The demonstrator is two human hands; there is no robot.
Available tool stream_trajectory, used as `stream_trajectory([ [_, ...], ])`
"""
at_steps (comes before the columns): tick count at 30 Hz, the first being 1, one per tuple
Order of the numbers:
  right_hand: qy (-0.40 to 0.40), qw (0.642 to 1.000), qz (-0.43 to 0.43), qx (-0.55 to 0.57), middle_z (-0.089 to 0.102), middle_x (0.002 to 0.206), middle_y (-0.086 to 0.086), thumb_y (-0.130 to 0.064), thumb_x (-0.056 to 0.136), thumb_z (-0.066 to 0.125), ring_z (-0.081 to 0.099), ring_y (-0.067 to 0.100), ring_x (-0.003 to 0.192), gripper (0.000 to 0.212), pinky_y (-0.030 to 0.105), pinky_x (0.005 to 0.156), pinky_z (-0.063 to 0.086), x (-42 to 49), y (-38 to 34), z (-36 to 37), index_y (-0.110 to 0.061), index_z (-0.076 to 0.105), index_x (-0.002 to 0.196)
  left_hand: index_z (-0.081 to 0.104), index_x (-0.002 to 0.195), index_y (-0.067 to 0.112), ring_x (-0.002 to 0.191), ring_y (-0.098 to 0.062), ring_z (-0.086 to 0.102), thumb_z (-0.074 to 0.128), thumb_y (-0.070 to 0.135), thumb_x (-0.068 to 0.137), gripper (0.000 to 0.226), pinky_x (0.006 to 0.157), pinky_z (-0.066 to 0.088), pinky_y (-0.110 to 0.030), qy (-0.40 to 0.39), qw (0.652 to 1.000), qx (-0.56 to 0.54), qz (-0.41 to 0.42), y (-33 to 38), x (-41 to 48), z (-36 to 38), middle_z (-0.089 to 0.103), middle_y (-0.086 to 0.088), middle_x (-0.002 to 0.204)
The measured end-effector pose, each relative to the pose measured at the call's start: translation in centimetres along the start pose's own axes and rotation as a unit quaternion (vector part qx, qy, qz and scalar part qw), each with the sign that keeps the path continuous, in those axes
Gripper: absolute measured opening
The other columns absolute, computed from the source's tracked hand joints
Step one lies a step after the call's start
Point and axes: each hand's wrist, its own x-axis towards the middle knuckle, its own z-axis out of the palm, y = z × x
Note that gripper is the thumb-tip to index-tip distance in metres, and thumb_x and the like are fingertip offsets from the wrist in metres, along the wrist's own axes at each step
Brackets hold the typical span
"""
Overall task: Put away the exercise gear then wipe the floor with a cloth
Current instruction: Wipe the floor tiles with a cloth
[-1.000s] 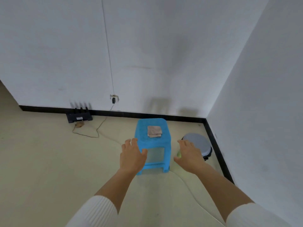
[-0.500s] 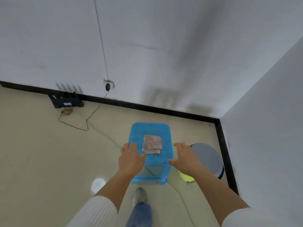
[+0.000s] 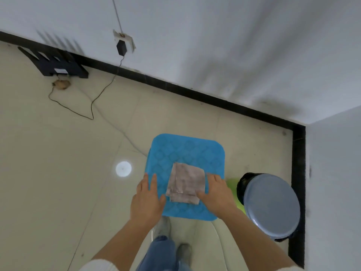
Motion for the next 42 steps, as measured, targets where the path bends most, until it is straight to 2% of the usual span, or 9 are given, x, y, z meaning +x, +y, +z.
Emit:
stream_trajectory([
  [3, 0.016, 1.0, 0.006, -0.008, 0.029, 0.148, 0.001, -0.035, 0.093, 0.051, 0.031, 0.022, 0.133, 0.064, 0.036, 0.105, 0.034, 3.7, 0.1, 0.8, -0.016, 0.023, 0.147, 0.005, 0.152, 0.015, 0.145, -0.024, 0.013, 0.044, 0.045, 0.095, 0.075, 0.106, 0.037, -0.036, 0.002, 0.999, 0.046, 0.013, -0.9, 1.7, 2.1, -0.004, -0.007, 0.16],
  [5, 0.041, 0.999, 0.003, -0.012, 0.032, 0.143, 0.003, -0.034, 0.091, 0.055, 0.033, 0.023, 0.13, 0.059, 0.037, 0.102, 0.037, 5.1, -0.2, 1.6, -0.016, 0.031, 0.142, 0.028, 0.146, 0.006, 0.135, -0.033, 0.039, 0.071, 0.039, 0.079, 0.087, 0.089, 0.051, -0.039, 0.008, 0.998, 0.054, 0.035, -1.6, 2.2, 3.5, 0.025, -0.016, 0.154],
  [7, 0.069, 0.997, 0.0, -0.018, 0.04, 0.127, 0.004, -0.033, 0.087, 0.058, 0.039, 0.024, 0.12, 0.042, 0.038, 0.093, 0.042, 5.7, -0.6, 2.4, -0.017, 0.045, 0.124, 0.041, 0.135, 0.003, 0.119, -0.036, 0.056, 0.088, 0.036, 0.056, 0.098, 0.07, 0.058, -0.038, -0.013, 0.996, 0.082, 0.043, -2.2, 2.3, 4.3, 0.047, -0.02, 0.14],
  [11, 0.061, 0.998, 0.025, 0.023, 0.044, 0.106, 0.004, -0.022, 0.085, 0.056, 0.042, 0.022, 0.107, 0.012, 0.038, 0.085, 0.043, 6.1, -1.7, 3.1, -0.016, 0.046, 0.087, 0.055, 0.125, -0.001, 0.11, -0.038, 0.062, 0.093, 0.037, 0.041, 0.1, 0.063, 0.057, -0.038, -0.022, 0.99, 0.135, 0.044, -2.0, 2.9, 4.3, 0.055, -0.024, 0.13],
  [15, 0.032, 0.999, 0.004, 0.0, 0.05, 0.092, 0.002, -0.02, 0.082, 0.055, 0.046, 0.021, 0.09, 0.016, 0.035, 0.07, 0.041, 5.5, -2.2, 2.7, -0.019, 0.041, 0.074, 0.005, 0.15, 0.005, 0.146, -0.032, 0.008, 0.054, 0.026, 0.092, 0.079, 0.109, 0.033, -0.037, -0.057, 0.987, 0.145, 0.032, -1.0, 3.1, 2.5, -0.01, -0.016, 0.157],
  [18, 0.032, 0.994, 0.009, 0.104, 0.043, 0.063, -0.004, -0.013, 0.075, 0.052, 0.04, 0.016, 0.059, 0.02, 0.028, 0.05, 0.027, 4.1, -2.6, 1.9, -0.018, 0.035, 0.064, 0.007, 0.152, 0.012, 0.147, -0.026, -0.007, 0.046, 0.025, 0.094, 0.071, 0.118, 0.013, -0.034, -0.091, 0.991, 0.099, 0.03, -0.5, 2.2, 0.7, -0.009, -0.012, 0.159],
  [23, 0.014, 0.98, -0.035, 0.193, 0.041, 0.053, -0.003, -0.016, 0.065, 0.057, 0.039, 0.015, 0.05, 0.021, 0.026, 0.047, 0.029, -0.9, -4.8, -0.2, -0.016, 0.037, 0.058, 0.016, 0.15, 0.017, 0.147, -0.022, -0.007, 0.041, 0.024, 0.095, 0.061, 0.118, 0.008, -0.031, -0.01, 0.999, 0.045, 0.006, -0.9, -4.7, -0.5, -0.011, -0.002, 0.158],
  [30, -0.036, 0.978, -0.181, 0.102, 0.044, 0.058, -0.001, -0.006, 0.074, 0.053, 0.043, 0.014, 0.053, 0.02, 0.021, 0.046, 0.029, -12.0, -10.5, -1.6, -0.015, 0.039, 0.064, 0.014, 0.15, 0.02, 0.147, -0.02, -0.009, 0.043, 0.028, 0.095, 0.063, 0.115, 0.016, -0.031, 0.073, 0.983, -0.078, -0.15, -1.8, -19.0, -4.1, -0.011, -0.005, 0.159],
  [42, -0.157, 0.838, -0.519, -0.067, 0.047, 0.061, -0.002, -0.017, 0.071, 0.061, 0.044, 0.017, 0.056, 0.016, 0.027, 0.051, 0.032, -42.9, -29.3, 5.4, -0.015, 0.046, 0.066, 0.024, 0.147, 0.018, 0.147, -0.021, -0.007, 0.047, 0.027, 0.093, 0.059, 0.115, 0.018, -0.036, 0.351, 0.838, -0.181, -0.377, -14.6, -53.0, -10.2, -0.004, -0.006, 0.16],
])
